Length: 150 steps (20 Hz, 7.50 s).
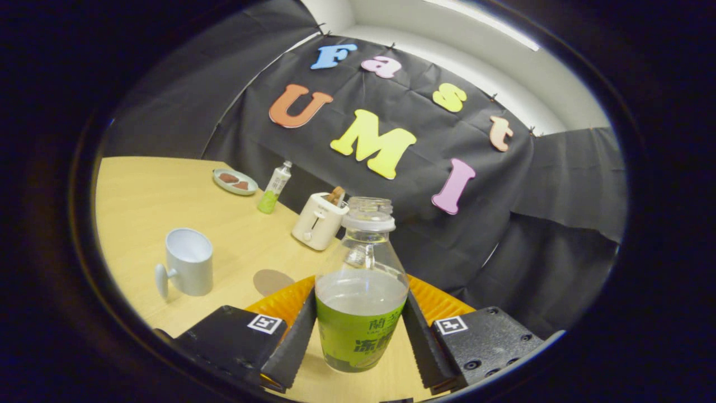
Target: Take the bottle from table, then pour the juice into the cup, finally place the bottle on the coaster
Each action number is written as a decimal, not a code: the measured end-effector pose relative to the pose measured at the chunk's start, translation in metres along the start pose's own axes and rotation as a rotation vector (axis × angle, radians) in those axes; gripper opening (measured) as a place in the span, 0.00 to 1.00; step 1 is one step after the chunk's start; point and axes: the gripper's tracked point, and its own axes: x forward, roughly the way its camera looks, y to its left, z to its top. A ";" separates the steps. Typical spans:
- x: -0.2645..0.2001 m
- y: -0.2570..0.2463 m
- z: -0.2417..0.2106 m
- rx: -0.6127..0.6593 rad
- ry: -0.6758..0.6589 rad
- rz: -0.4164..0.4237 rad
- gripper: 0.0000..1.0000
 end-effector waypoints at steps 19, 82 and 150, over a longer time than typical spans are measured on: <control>0.005 0.087 0.016 -0.689 0.046 -0.076 0.81; -0.021 0.088 0.117 -1.653 -0.108 -0.424 0.80; 0.047 0.038 0.176 0.429 -0.048 -0.037 0.83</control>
